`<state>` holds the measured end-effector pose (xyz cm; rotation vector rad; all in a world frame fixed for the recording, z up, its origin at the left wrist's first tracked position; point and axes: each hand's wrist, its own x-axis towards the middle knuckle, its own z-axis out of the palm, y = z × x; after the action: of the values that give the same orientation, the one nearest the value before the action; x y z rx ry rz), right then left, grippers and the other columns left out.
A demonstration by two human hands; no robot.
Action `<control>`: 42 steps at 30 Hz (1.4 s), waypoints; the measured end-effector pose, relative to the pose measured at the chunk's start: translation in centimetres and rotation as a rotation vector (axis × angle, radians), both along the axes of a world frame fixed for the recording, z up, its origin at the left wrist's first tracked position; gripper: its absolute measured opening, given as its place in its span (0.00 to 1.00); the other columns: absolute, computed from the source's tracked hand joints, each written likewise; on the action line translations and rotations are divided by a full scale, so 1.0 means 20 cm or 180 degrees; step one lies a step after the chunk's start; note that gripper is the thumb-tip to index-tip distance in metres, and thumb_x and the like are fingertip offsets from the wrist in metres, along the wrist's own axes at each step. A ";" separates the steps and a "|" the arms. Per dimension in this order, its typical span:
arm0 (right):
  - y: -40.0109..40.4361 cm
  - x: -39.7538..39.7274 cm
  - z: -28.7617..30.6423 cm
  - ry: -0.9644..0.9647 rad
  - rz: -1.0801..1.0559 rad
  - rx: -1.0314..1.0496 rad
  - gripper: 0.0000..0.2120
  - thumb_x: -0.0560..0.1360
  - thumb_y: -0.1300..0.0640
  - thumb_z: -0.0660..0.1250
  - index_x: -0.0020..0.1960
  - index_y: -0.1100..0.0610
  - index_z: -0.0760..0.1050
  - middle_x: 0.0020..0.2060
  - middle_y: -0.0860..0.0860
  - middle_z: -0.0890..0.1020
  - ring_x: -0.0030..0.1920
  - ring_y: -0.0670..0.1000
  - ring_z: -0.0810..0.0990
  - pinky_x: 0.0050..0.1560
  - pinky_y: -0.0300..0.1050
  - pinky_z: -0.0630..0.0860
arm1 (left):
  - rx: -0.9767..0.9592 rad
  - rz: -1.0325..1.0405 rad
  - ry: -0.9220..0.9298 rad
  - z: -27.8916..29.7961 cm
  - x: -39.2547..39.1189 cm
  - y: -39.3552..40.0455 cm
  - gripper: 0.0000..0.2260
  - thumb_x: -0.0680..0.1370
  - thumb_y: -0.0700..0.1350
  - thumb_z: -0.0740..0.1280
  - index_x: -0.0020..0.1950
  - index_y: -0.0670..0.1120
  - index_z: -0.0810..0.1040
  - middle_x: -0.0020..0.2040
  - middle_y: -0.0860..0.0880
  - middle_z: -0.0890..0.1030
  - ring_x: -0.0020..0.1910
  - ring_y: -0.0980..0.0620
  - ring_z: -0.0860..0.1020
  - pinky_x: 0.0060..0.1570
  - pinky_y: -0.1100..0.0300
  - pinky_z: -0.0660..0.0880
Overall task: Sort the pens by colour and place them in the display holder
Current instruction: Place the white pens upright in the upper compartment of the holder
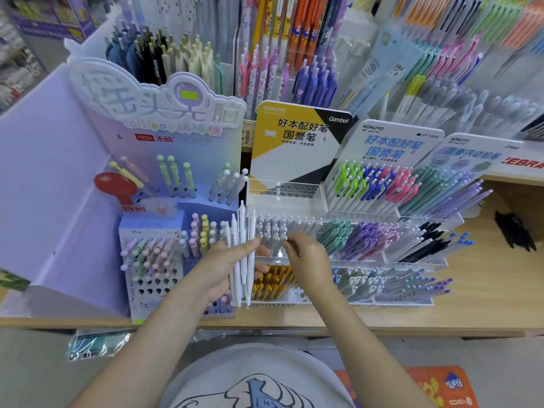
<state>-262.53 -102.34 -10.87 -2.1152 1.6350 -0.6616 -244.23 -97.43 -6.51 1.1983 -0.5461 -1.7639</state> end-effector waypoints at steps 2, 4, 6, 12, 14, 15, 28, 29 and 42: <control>0.00 -0.01 0.02 0.0147 -0.0012 0.0162 0.07 0.79 0.57 0.67 0.51 0.60 0.79 0.41 0.53 0.80 0.39 0.51 0.75 0.38 0.44 0.69 | -0.0046 -0.0036 -0.0061 0.00 0.00 0.00 0.12 0.73 0.46 0.71 0.52 0.40 0.80 0.46 0.41 0.86 0.36 0.46 0.83 0.41 0.53 0.82; 0.02 -0.01 0.07 -0.0026 -0.0167 0.0222 0.08 0.79 0.55 0.67 0.55 0.58 0.80 0.41 0.51 0.80 0.37 0.49 0.76 0.38 0.44 0.73 | -0.0091 -0.0078 -0.0134 -0.01 0.00 0.00 0.13 0.72 0.47 0.71 0.52 0.40 0.81 0.46 0.41 0.85 0.37 0.46 0.83 0.42 0.52 0.82; 0.05 -0.01 0.17 -0.0686 -0.0337 0.0346 0.07 0.79 0.55 0.67 0.50 0.57 0.81 0.37 0.50 0.81 0.35 0.47 0.77 0.38 0.40 0.74 | -0.0137 -0.0136 -0.0260 -0.01 -0.01 -0.01 0.13 0.70 0.47 0.73 0.51 0.41 0.82 0.45 0.41 0.85 0.36 0.47 0.83 0.44 0.51 0.81; 0.08 0.01 0.36 -0.1935 -0.0268 0.1403 0.09 0.74 0.51 0.74 0.44 0.57 0.81 0.32 0.50 0.76 0.30 0.45 0.72 0.31 0.37 0.70 | -0.0147 -0.0409 -0.0643 0.02 -0.10 -0.03 0.14 0.71 0.43 0.76 0.55 0.41 0.81 0.44 0.37 0.85 0.34 0.47 0.82 0.38 0.54 0.82; 0.08 0.01 0.35 -0.1867 -0.0300 0.1377 0.15 0.73 0.51 0.75 0.40 0.63 0.78 0.31 0.52 0.74 0.30 0.46 0.70 0.31 0.38 0.68 | -0.0191 -0.0474 -0.0716 0.03 -0.13 -0.04 0.14 0.73 0.41 0.75 0.57 0.42 0.80 0.42 0.40 0.85 0.33 0.47 0.82 0.35 0.56 0.80; 0.08 0.00 0.34 -0.1858 -0.0329 0.1392 0.17 0.73 0.51 0.75 0.40 0.65 0.77 0.30 0.52 0.73 0.30 0.46 0.70 0.31 0.39 0.68 | -0.0212 -0.0495 -0.0727 0.03 -0.14 -0.04 0.14 0.73 0.41 0.75 0.58 0.43 0.80 0.42 0.41 0.86 0.33 0.47 0.82 0.34 0.56 0.80; 0.02 -0.23 0.41 -0.2564 -0.0826 0.0933 0.12 0.82 0.56 0.61 0.50 0.58 0.82 0.35 0.53 0.81 0.35 0.48 0.80 0.38 0.40 0.79 | 0.0032 -0.0203 -0.0650 0.00 -0.12 -0.04 0.12 0.77 0.49 0.71 0.43 0.41 0.76 0.31 0.44 0.76 0.24 0.50 0.74 0.26 0.58 0.74; 0.01 -0.24 0.40 -0.2393 -0.0819 0.0790 0.11 0.82 0.56 0.62 0.51 0.56 0.82 0.36 0.52 0.82 0.36 0.48 0.80 0.40 0.40 0.79 | -0.0012 -0.0227 -0.0599 0.00 -0.12 -0.05 0.11 0.78 0.48 0.71 0.42 0.42 0.76 0.30 0.45 0.75 0.24 0.51 0.72 0.26 0.59 0.72; -0.07 -0.14 0.13 -0.1560 -0.0510 0.0204 0.07 0.78 0.61 0.68 0.54 0.52 0.79 0.41 0.49 0.84 0.44 0.49 0.84 0.50 0.55 0.81 | -0.0131 -0.0133 -0.0177 -0.01 -0.09 -0.08 0.07 0.79 0.43 0.67 0.53 0.40 0.78 0.34 0.46 0.78 0.26 0.51 0.74 0.26 0.60 0.72</control>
<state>-265.42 -103.84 -8.26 -1.6172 1.5244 -1.0638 -246.11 -98.96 -6.72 1.2181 -0.6415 -1.7503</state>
